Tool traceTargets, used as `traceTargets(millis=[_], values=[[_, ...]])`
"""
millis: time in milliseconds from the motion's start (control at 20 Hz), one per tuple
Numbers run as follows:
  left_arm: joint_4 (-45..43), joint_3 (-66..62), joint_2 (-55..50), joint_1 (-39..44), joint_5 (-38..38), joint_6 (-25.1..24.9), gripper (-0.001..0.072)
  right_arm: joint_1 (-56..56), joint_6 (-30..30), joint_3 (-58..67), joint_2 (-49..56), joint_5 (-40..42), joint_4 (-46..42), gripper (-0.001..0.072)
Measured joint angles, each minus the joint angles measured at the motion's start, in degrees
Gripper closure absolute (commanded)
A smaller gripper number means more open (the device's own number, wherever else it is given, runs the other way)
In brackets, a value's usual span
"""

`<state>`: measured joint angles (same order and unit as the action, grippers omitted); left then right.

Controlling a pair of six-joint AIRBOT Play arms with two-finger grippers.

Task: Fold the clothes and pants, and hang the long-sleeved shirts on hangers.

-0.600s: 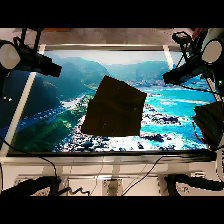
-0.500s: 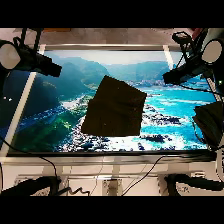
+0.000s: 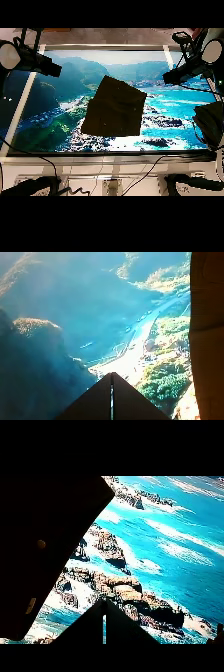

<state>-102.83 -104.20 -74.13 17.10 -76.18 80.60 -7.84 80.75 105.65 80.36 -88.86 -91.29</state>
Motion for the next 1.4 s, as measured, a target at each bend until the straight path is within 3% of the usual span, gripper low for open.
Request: traceTargets(millis=[550, 750, 800, 900, 950, 1050, 1100, 1200, 1400], values=[[0.0, 0.0, -0.2, 0.0, 0.5, 0.0, 0.0690, 2.6, -2.9, -4.8, 0.1, 2.2, 4.9, 0.0684], [0.0, 0.0, -0.2, 0.0, 1.6, 0.0, 0.0677, 8.4, -8.5, -18.6, 0.1, -0.6, 16.6, 0.0680], [0.0, 0.0, -0.2, 0.0, 1.7, 0.0, 0.0604, 9.6, -9.9, -22.9, 0.1, -1.0, 19.8, 0.0602], [0.5, 0.0, -0.3, 0.0, 2.2, 0.0, 0.0173, 11.0, -11.8, -31.6, 0.1, -0.5, 25.1, 0.0085], [0.7, 0.0, -0.6, 0.0, 2.4, 0.0, 0.0169, 11.1, -12.5, -35.9, 0.1, 1.0, 27.0, 0.0053], [1.0, 0.1, -1.6, 0.0, 2.5, 0.0, 0.0465, 10.8, -13.3, -43.2, 0.1, 4.9, 29.3, 0.0142], [1.2, 0.5, -2.3, -0.2, 2.1, -0.2, 0.0479, 10.1, -13.6, -46.4, 0.1, 7.8, 30.3, 0.0151], [1.5, 2.3, -3.8, -0.9, 1.3, -1.1, 0.0415, 8.6, -14.0, -51.3, 0.1, 13.1, 31.2, 0.0152], [8.3, 9.0, -5.1, -4.8, 1.6, -3.4, 0.0409, 5.4, -14.2, -56.1, 0.2, 21.1, 32.5, 0.0164]])
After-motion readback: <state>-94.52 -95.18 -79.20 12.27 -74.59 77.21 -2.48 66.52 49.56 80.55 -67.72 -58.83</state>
